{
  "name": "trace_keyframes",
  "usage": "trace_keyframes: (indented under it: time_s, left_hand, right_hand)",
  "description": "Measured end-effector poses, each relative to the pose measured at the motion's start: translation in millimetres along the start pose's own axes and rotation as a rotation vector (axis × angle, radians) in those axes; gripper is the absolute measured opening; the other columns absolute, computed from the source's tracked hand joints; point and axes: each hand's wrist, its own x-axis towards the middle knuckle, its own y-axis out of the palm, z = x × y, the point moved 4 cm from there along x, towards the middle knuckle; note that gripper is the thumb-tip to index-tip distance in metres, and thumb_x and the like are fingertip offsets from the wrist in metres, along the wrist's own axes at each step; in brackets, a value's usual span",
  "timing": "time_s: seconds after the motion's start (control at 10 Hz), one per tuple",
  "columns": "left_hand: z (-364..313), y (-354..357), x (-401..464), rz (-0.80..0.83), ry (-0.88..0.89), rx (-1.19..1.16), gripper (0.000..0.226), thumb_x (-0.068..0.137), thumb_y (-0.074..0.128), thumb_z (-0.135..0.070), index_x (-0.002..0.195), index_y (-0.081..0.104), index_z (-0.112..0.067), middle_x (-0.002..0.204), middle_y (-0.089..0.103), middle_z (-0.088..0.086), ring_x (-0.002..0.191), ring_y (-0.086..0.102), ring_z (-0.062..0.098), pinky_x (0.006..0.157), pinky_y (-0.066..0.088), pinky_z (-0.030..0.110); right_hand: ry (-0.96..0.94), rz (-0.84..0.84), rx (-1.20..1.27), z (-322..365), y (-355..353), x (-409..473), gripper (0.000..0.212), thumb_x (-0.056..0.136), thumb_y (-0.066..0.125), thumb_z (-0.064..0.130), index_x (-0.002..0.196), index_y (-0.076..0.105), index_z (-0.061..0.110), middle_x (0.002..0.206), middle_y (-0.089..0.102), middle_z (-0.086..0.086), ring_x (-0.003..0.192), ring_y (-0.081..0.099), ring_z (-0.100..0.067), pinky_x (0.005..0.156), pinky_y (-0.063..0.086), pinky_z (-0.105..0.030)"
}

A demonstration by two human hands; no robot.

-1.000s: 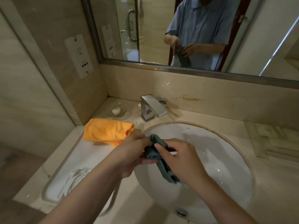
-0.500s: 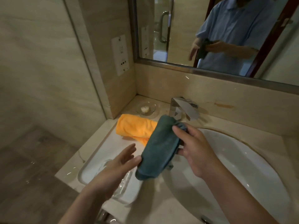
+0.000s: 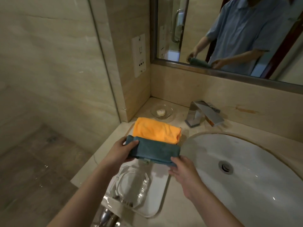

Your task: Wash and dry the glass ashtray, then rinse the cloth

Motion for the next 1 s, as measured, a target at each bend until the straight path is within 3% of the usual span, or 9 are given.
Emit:
trace_keyframes:
  time_s: [0.1, 0.2, 0.3, 0.4, 0.5, 0.6, 0.7, 0.9, 1.0]
  left_hand:
    - [0.7, -7.9, 27.0, 0.019, 0.024, 0.189, 0.017, 0.089, 0.058, -0.024, 0.106, 0.060, -0.020, 0.092, 0.058, 0.006, 0.072, 0.053, 0.012, 0.056, 0.047, 0.020]
    - [10.1, -14.9, 51.5, -0.018, 0.001, 0.297, 0.024, 0.089, 0.058, -0.023, 0.112, 0.062, -0.015, 0.091, 0.059, 0.007, 0.073, 0.053, 0.014, 0.054, 0.045, 0.021]
    - [28.0, -17.4, 67.4, -0.057, -0.037, 0.429, 0.032, 0.088, 0.060, -0.024, 0.118, 0.059, -0.012, 0.109, 0.062, 0.013, 0.091, 0.055, 0.025, 0.073, 0.048, 0.031]
    - [33.2, -15.7, 72.0, -0.129, -0.031, 0.579, 0.046, 0.088, 0.059, -0.029, 0.130, 0.047, -0.015, 0.126, 0.053, 0.017, 0.111, 0.051, 0.032, 0.093, 0.044, 0.040]
    - [20.0, -11.5, 63.6, -0.234, 0.158, 0.890, 0.064, 0.088, 0.055, -0.039, 0.142, 0.028, -0.019, 0.149, 0.026, 0.015, 0.135, 0.026, 0.034, 0.106, 0.028, 0.046]
    - [19.3, 0.9, 52.7, -0.146, 0.319, 1.045, 0.071, 0.093, 0.038, -0.046, 0.148, -0.001, -0.024, 0.157, -0.012, 0.004, 0.144, -0.010, 0.026, 0.114, 0.006, 0.045]
    - [40.3, 9.0, 59.8, 0.047, 0.257, 1.179, 0.071, 0.095, 0.026, -0.049, 0.144, -0.019, -0.024, 0.155, -0.022, 0.003, 0.142, -0.020, 0.024, 0.115, -0.002, 0.045]
    - [61.6, 10.8, 71.0, 0.155, 0.116, 1.064, 0.071, 0.096, 0.026, -0.048, 0.142, -0.023, -0.026, 0.156, -0.017, 0.004, 0.144, -0.013, 0.024, 0.115, 0.000, 0.047]
    - [58.5, 6.4, 67.8, 0.150, 0.130, 1.003, 0.071, 0.096, 0.028, -0.046, 0.143, -0.022, -0.027, 0.156, -0.017, 0.006, 0.144, -0.013, 0.026, 0.115, 0.000, 0.047]
  right_hand:
    - [0.001, -0.009, -0.278, -16.7, 10.9, 10.2, 0.006, 0.092, 0.052, 0.017, 0.088, 0.055, 0.015, 0.080, 0.061, -0.004, 0.063, 0.055, -0.009, 0.048, 0.038, -0.018]
    - [-0.028, -0.005, -0.508, -21.1, 21.7, 16.0, 0.012, 0.090, 0.054, 0.026, 0.086, 0.056, 0.015, 0.071, 0.058, -0.001, 0.055, 0.056, -0.010, 0.048, 0.039, -0.020]
    - [-0.074, -0.045, -0.738, -23.4, 27.2, 20.8, 0.019, 0.085, 0.057, 0.034, 0.074, 0.053, 0.018, 0.067, 0.055, 0.000, 0.065, 0.058, -0.019, 0.057, 0.040, -0.025]
    - [-0.126, -0.071, -0.897, -24.8, 30.6, 20.2, 0.025, 0.080, 0.061, 0.039, 0.084, 0.053, 0.016, 0.071, 0.049, 0.003, 0.072, 0.054, -0.019, 0.061, 0.039, -0.025]
    - [-0.307, -0.167, -0.974, -12.2, 26.6, 12.2, 0.035, 0.088, 0.055, 0.037, 0.114, 0.048, 0.015, 0.108, 0.049, 0.000, 0.104, 0.054, -0.019, 0.075, 0.041, -0.026]
    - [-0.584, -0.055, -1.102, 0.9, 37.1, 3.0, 0.058, 0.094, 0.019, 0.048, 0.145, 0.027, 0.021, 0.155, 0.020, 0.003, 0.144, 0.013, -0.017, 0.113, 0.021, -0.028]
    - [-0.655, 0.051, -1.304, -18.5, 45.4, 11.7, 0.091, 0.072, -0.020, 0.057, 0.148, 0.014, 0.021, 0.152, -0.011, 0.013, 0.135, -0.025, -0.013, 0.113, -0.014, -0.028]
    - [-0.617, 0.021, -1.494, -34.3, 44.0, 29.7, 0.093, 0.077, -0.025, 0.052, 0.144, 0.033, 0.022, 0.155, 0.023, 0.009, 0.145, 0.006, -0.026, 0.109, -0.003, -0.040]
    - [-0.423, 0.186, -1.471, -36.0, 44.0, 26.9, 0.101, 0.060, -0.028, 0.057, 0.149, 0.008, 0.025, 0.157, -0.005, 0.013, 0.141, -0.021, -0.016, 0.111, -0.013, -0.037]
